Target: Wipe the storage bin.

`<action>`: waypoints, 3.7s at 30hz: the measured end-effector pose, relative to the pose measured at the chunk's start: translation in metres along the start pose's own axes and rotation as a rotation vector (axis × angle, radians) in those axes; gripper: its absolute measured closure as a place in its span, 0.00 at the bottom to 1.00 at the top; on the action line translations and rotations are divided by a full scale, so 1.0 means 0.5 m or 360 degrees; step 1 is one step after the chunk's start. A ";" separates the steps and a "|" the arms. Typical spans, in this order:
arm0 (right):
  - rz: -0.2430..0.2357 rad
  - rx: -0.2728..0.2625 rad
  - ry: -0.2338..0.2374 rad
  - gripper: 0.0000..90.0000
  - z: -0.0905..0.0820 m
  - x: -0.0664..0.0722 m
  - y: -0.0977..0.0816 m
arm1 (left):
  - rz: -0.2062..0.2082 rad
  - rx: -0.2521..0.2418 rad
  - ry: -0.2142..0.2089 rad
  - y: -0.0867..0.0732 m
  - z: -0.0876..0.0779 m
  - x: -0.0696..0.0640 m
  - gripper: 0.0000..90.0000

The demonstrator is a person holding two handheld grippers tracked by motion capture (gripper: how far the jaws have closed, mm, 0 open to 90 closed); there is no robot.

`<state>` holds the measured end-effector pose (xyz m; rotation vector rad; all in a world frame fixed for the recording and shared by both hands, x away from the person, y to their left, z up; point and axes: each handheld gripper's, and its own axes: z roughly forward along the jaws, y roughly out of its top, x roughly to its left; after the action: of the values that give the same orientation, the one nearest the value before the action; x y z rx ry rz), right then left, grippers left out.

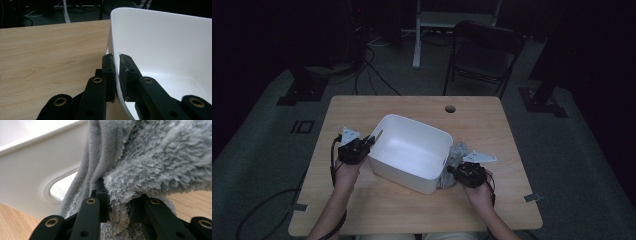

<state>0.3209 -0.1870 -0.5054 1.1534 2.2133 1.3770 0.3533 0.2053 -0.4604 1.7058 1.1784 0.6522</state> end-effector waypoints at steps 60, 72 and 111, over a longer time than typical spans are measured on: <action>0.0078 -0.0015 -0.0065 0.82 -0.116 -0.048 -0.028 | 0.0061 0.0106 -0.0236 -0.054 -0.144 -0.047 0.55; 0.0076 -0.0026 -0.0062 0.82 -0.117 -0.046 -0.028 | 0.0147 -0.0104 -0.0381 0.027 -0.125 0.032 0.44; 0.0130 -0.0011 -0.0057 0.82 -0.119 -0.064 -0.042 | 0.0483 0.0106 -0.0566 0.088 0.071 0.053 0.88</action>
<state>0.2954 -0.2524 -0.4985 1.2687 2.1572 1.3837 0.4113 0.2108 -0.4379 1.9804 0.7066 0.4646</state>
